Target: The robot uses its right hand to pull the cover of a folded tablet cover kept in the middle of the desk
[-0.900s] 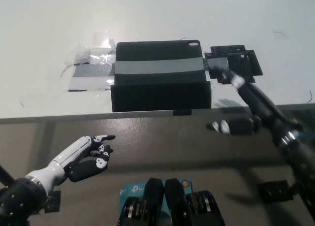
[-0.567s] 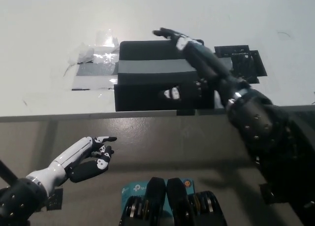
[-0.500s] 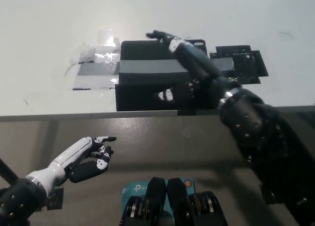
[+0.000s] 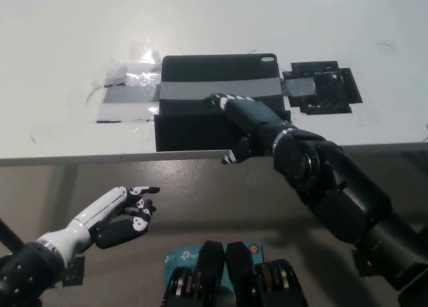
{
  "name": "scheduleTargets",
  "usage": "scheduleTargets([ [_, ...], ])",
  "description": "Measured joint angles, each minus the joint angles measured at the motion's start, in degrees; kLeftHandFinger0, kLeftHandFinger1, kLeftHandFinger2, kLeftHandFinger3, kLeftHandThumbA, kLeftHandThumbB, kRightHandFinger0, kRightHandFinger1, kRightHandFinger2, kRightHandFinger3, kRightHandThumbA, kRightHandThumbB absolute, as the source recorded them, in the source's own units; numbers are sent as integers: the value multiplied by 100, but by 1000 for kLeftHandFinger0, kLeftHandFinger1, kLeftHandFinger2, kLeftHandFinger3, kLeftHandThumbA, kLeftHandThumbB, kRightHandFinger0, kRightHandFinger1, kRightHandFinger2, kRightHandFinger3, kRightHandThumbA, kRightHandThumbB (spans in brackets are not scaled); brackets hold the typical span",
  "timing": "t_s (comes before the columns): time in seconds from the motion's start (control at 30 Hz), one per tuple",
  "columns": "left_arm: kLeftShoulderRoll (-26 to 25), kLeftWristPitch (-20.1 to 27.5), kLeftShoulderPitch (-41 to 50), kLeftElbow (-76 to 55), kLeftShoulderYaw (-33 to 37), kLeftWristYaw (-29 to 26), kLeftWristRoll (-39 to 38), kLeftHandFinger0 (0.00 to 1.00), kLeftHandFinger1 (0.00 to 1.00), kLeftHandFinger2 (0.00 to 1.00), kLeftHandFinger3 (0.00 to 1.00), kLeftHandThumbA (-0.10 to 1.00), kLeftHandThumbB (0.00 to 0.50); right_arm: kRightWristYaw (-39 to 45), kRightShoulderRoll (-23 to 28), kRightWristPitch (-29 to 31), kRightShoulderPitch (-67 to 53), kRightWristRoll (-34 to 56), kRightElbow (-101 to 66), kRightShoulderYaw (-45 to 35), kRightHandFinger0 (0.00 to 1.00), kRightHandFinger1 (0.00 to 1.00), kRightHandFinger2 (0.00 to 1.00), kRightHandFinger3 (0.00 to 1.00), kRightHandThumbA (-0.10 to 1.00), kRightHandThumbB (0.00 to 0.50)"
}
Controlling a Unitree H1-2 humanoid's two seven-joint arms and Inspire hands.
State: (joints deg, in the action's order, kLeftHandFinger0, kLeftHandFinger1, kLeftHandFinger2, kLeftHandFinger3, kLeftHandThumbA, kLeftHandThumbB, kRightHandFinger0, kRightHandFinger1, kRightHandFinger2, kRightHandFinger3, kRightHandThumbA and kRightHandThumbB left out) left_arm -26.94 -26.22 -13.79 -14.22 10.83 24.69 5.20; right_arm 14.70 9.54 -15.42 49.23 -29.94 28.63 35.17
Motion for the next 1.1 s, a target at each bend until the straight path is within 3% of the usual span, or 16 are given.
scheduleTargets([
  [0.17, 2, 0, -5, 1, -1, 49, 47, 780, 804, 926, 1000, 1000, 156, -68, -30, 168, 272, -234, 617, 141, 1000, 1000, 1000, 1000, 1000, 500],
  [0.33, 0, 0, -12, -9, -51, 132, 75, 797, 815, 940, 1000, 1000, 135, -129, -64, 238, 374, -468, 876, 265, 1000, 1000, 1000, 1000, 931, 500],
  [0.53, 1, 0, -117, -9, -133, 222, 121, 787, 809, 937, 1000, 1000, 138, -298, -155, 278, 270, -640, 775, 229, 1000, 1000, 1000, 1000, 984, 500],
  [0.63, 10, 0, -123, -9, -174, 230, 164, 786, 808, 932, 1000, 1000, 142, -343, -158, 283, 123, -685, 522, 174, 1000, 1000, 1000, 887, 985, 500],
  [0.83, 25, 0, -132, -6, -231, 298, 210, 788, 808, 929, 1000, 1000, 150, -198, -93, 145, -287, -687, -408, 54, 1000, 1000, 1000, 922, 986, 500],
  [0.9, 25, 0, -132, -5, -244, 324, 232, 786, 807, 929, 1000, 1000, 141, -88, -62, 78, -381, -687, -729, 48, 1000, 1000, 996, 910, 917, 493],
  [1.1, 27, -1, -149, -6, -270, 369, 272, 787, 813, 931, 1000, 1000, 128, 352, 21, -152, -694, -657, -1712, 18, 1000, 1000, 1000, 989, 907, 500],
])
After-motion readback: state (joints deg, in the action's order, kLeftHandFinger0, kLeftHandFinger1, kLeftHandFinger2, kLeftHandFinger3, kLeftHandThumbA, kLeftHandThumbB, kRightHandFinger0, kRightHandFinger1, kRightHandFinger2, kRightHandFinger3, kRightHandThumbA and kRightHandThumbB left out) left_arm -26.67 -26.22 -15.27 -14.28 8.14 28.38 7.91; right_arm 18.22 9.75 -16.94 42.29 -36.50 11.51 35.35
